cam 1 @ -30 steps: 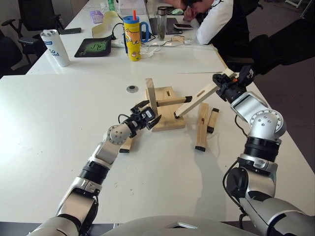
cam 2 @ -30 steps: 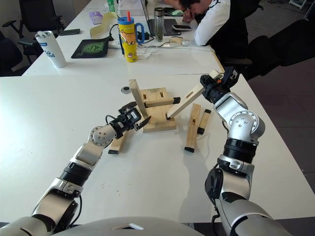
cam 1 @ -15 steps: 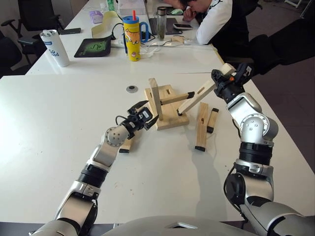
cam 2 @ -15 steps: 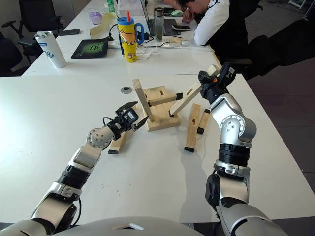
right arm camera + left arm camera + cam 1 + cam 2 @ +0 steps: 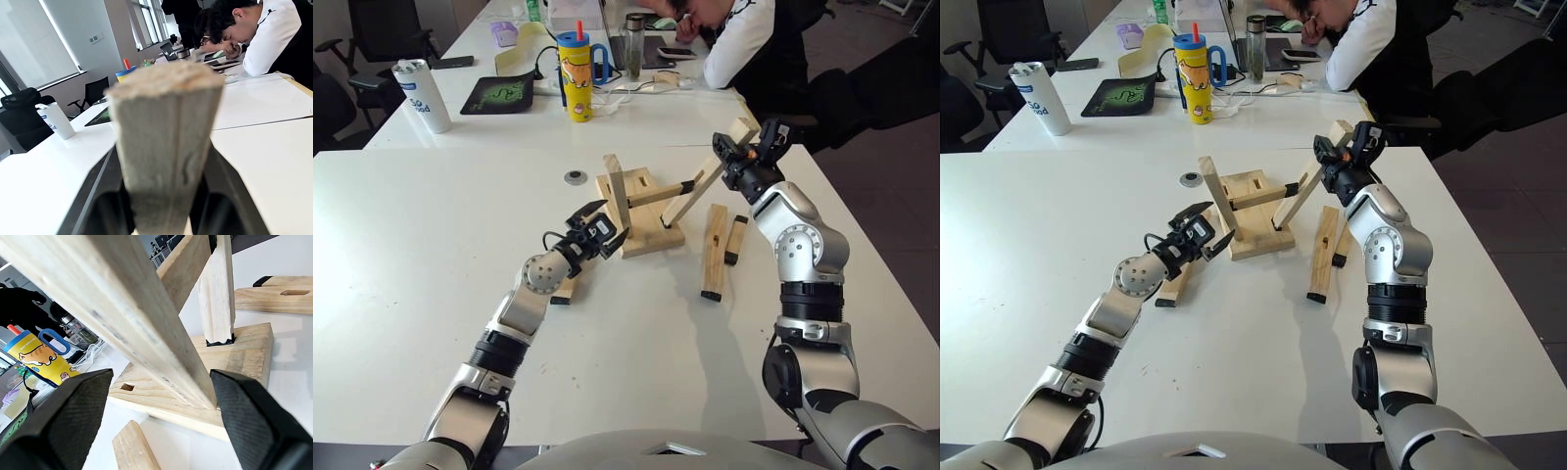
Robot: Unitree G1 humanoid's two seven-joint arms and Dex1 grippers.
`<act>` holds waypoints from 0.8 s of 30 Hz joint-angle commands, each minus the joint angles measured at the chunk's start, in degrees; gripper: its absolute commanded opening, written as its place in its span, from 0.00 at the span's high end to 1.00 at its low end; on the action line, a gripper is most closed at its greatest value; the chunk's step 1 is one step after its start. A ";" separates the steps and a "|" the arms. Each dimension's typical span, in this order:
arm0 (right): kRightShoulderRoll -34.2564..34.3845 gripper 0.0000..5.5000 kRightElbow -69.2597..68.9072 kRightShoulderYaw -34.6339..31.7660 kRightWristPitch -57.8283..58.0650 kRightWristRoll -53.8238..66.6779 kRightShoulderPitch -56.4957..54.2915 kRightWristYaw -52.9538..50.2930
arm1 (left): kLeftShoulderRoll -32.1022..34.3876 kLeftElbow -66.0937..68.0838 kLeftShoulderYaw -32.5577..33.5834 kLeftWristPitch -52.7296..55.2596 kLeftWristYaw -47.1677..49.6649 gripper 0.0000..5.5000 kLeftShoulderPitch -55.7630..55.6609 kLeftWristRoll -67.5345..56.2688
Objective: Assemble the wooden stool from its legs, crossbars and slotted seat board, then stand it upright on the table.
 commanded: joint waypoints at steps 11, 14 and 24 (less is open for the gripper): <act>0.36 0.81 -1.99 6.95 -1.05 -6.86 8.60 -0.42 | -0.83 0.17 0.39 -0.15 0.48 0.33 -0.09 -0.45; -0.17 0.81 -1.82 9.30 -1.65 -9.03 9.25 -0.36 | -0.97 0.59 0.47 -0.36 0.57 0.33 -0.23 -0.44; -0.60 0.81 2.11 10.70 -0.19 -8.27 10.28 1.99 | -1.65 -0.02 0.84 -0.02 1.31 0.33 0.43 -0.87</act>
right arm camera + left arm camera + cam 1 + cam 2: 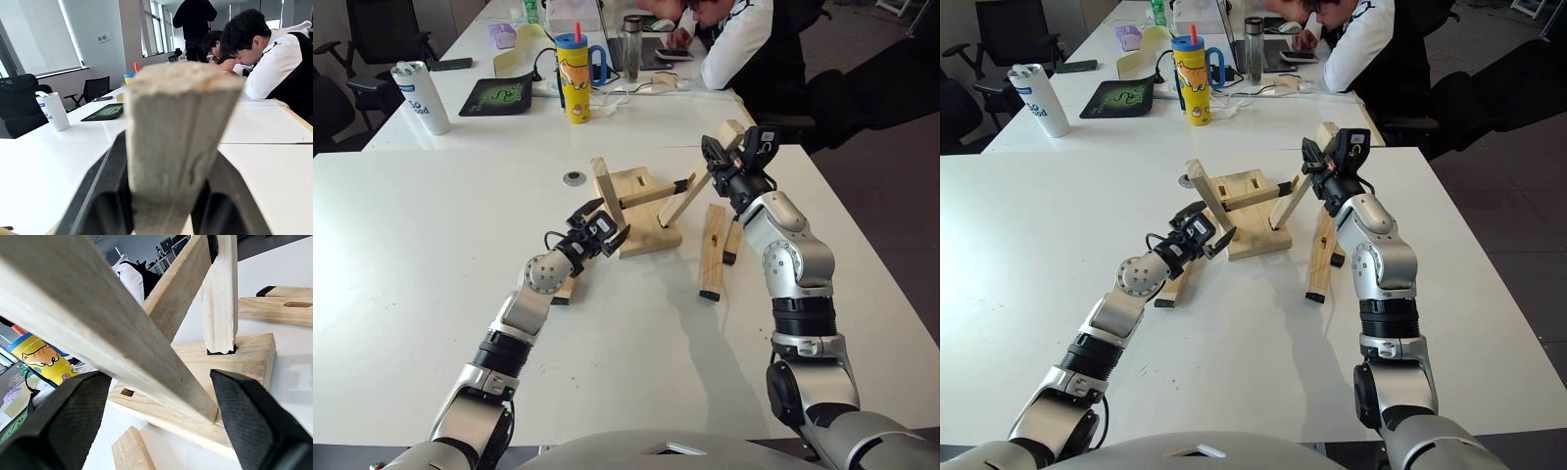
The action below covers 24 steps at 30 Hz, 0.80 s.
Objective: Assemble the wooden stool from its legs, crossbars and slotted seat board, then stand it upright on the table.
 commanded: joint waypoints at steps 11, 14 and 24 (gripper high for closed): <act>0.61 0.80 7.63 3.40 5.71 -2.68 5.49 0.76 | -5.30 -1.77 6.67 4.27 -1.14 0.33 1.10 -13.33; 0.25 0.80 8.90 3.49 5.66 -3.39 5.13 0.12 | -5.62 -2.56 7.64 5.08 -1.19 0.33 2.61 -15.31; -0.77 0.80 9.99 4.53 6.13 -4.41 5.01 -0.09 | -5.17 -4.89 9.96 5.60 0.19 0.33 8.38 -17.12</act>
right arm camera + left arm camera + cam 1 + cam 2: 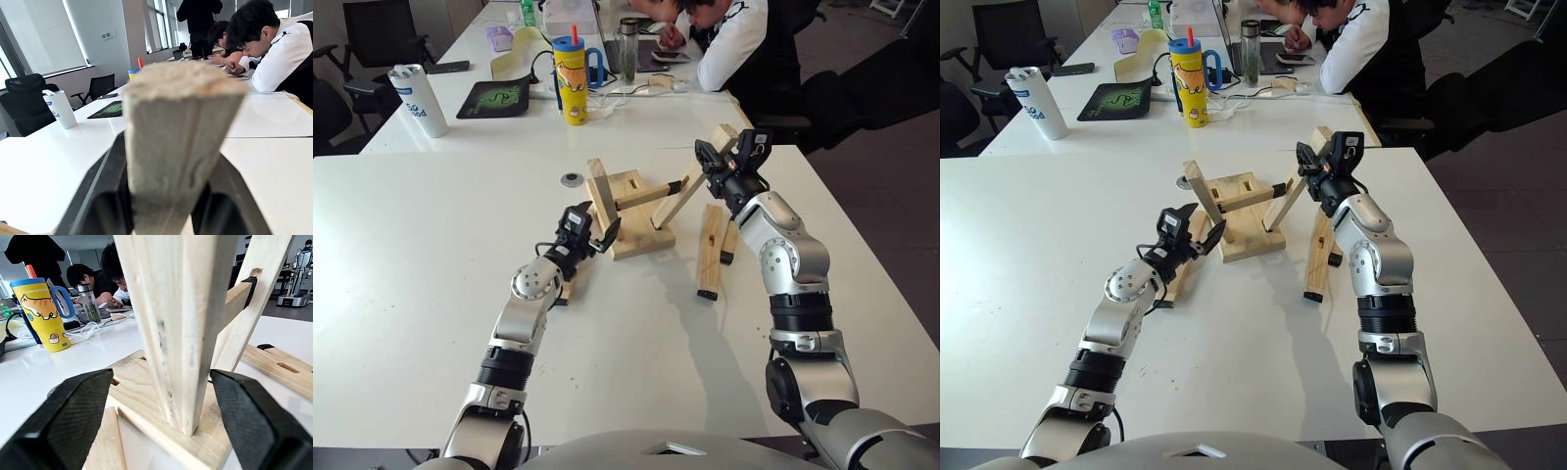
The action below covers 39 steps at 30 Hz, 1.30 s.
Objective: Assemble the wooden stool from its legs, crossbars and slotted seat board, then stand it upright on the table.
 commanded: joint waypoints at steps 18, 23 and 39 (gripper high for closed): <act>-1.17 0.80 6.79 5.09 6.09 -6.35 5.85 -0.94 | -2.15 -19.32 2.28 9.49 3.02 0.33 -3.77 -6.56; -1.07 0.80 6.88 5.20 6.01 -6.39 5.82 -0.98 | -2.01 -16.36 2.48 10.32 2.34 0.44 -4.08 -7.83; -1.26 0.80 7.53 5.16 5.77 -6.55 5.92 -1.14 | -1.74 -16.27 4.29 8.98 3.49 0.59 -3.14 -7.62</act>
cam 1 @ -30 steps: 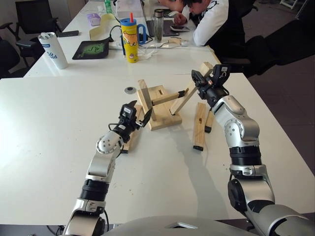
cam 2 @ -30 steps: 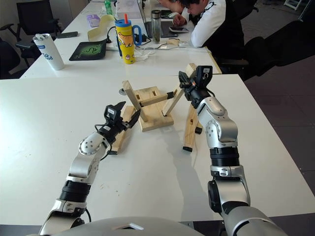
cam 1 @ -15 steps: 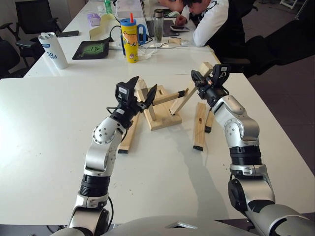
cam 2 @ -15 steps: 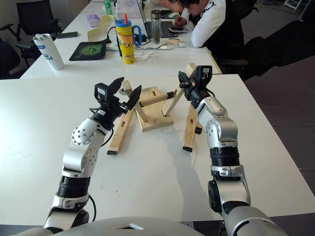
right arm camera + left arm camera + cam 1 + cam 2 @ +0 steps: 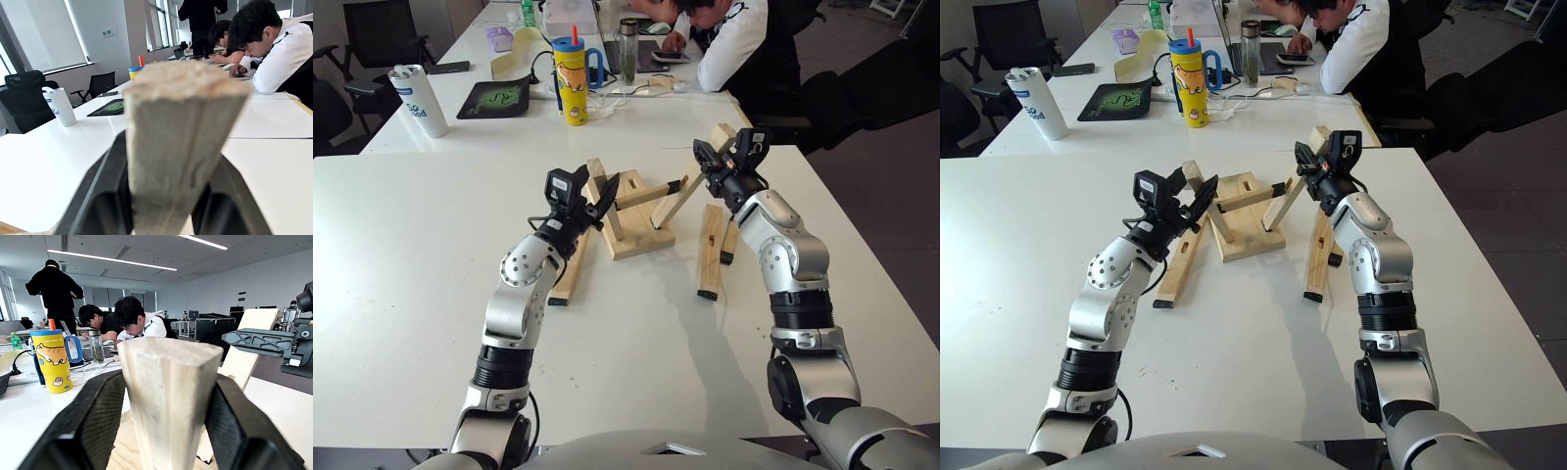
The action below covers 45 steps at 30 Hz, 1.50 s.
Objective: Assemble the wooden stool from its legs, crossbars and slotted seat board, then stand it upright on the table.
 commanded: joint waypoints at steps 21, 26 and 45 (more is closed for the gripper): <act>-4.05 0.80 7.78 9.33 6.92 -10.31 5.49 -1.68 | -2.97 1.41 12.40 3.83 5.61 0.62 5.44 -8.96; -5.32 0.80 4.51 13.89 10.78 -11.20 3.90 -0.22 | -3.29 1.67 10.96 2.89 5.66 0.62 5.32 -7.82; -5.01 0.80 11.59 12.57 22.90 -6.17 -0.74 0.33 | -3.87 -3.25 7.48 0.37 5.53 0.62 0.73 -7.26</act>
